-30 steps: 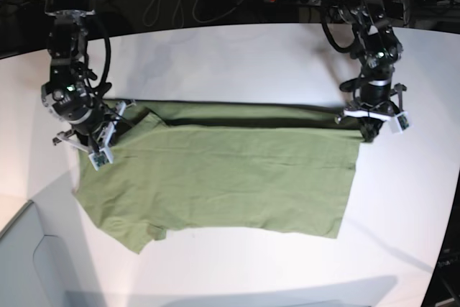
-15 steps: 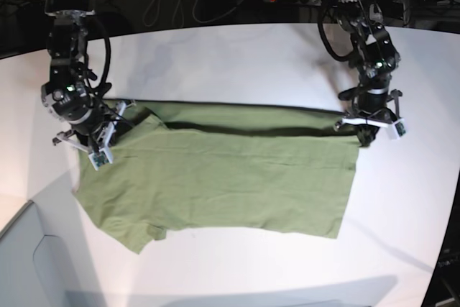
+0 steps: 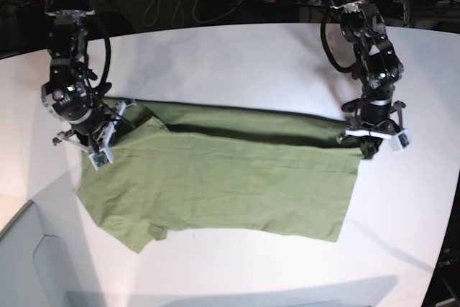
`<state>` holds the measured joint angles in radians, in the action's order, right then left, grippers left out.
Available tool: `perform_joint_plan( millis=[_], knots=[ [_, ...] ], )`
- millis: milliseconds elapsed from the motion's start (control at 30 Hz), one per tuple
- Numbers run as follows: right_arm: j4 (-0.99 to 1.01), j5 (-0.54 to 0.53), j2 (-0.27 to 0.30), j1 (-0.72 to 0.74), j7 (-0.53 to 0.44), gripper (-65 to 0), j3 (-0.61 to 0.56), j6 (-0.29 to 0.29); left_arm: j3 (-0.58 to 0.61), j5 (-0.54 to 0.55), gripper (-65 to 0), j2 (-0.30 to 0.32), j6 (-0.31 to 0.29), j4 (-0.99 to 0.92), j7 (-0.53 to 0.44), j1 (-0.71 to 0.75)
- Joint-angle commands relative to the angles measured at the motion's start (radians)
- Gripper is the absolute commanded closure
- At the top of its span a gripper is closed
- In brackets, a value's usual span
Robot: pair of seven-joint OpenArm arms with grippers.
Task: Fold the T-shirt properly
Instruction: 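Lower the held shoulder edge back onto the shirt body with both grippers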
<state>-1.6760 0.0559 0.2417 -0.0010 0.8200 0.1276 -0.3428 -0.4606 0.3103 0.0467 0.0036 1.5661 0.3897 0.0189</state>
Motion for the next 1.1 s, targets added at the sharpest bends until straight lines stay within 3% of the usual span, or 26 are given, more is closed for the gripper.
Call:
perform_joint_plan(
  millis=[0, 67, 167, 233, 333, 667, 1067],
  knots=[
    [-0.019, -0.003, 0.012, 0.014, -0.017, -0.4, 0.004, -0.014, -0.002, 0.003, -6.5, 0.008, 0.002, 0.009, -0.022, -0.012],
    [-0.019, -0.003, 0.012, 0.014, -0.017, -4.1, 0.004, -0.014, -0.002, 0.003, -15.9, 0.008, 0.002, 0.001, -0.022, -0.012],
    [-0.020, -0.003, 0.012, 0.003, -0.017, -16.4, 0.004, -0.014, 0.001, 0.003, -28.7, 0.008, -0.001, 0.001, -0.024, -0.010],
    [-0.020, -0.003, 0.012, 0.003, -0.018, -25.0, 0.004, -0.014, 0.001, 0.003, -33.0, 0.008, -0.001, 0.003, -0.024, -0.010],
    [-0.031, -0.004, 0.012, 0.003, -0.024, -32.9, 0.010, -0.014, -0.004, 0.003, -32.4, 0.008, -0.003, 0.010, -0.024, -0.010],
    [-0.226, -0.003, 0.006, -0.081, -0.018, -34.3, 0.080, -0.014, -0.066, 0.008, -31.3, 0.026, -0.003, 0.001, -0.030, 0.049],
    [-0.233, -0.003, 0.006, -0.213, -0.027, -34.4, 0.080, -0.014, -0.065, 0.007, -31.4, 0.029, -0.003, -0.149, -0.033, 0.003]
  ],
)
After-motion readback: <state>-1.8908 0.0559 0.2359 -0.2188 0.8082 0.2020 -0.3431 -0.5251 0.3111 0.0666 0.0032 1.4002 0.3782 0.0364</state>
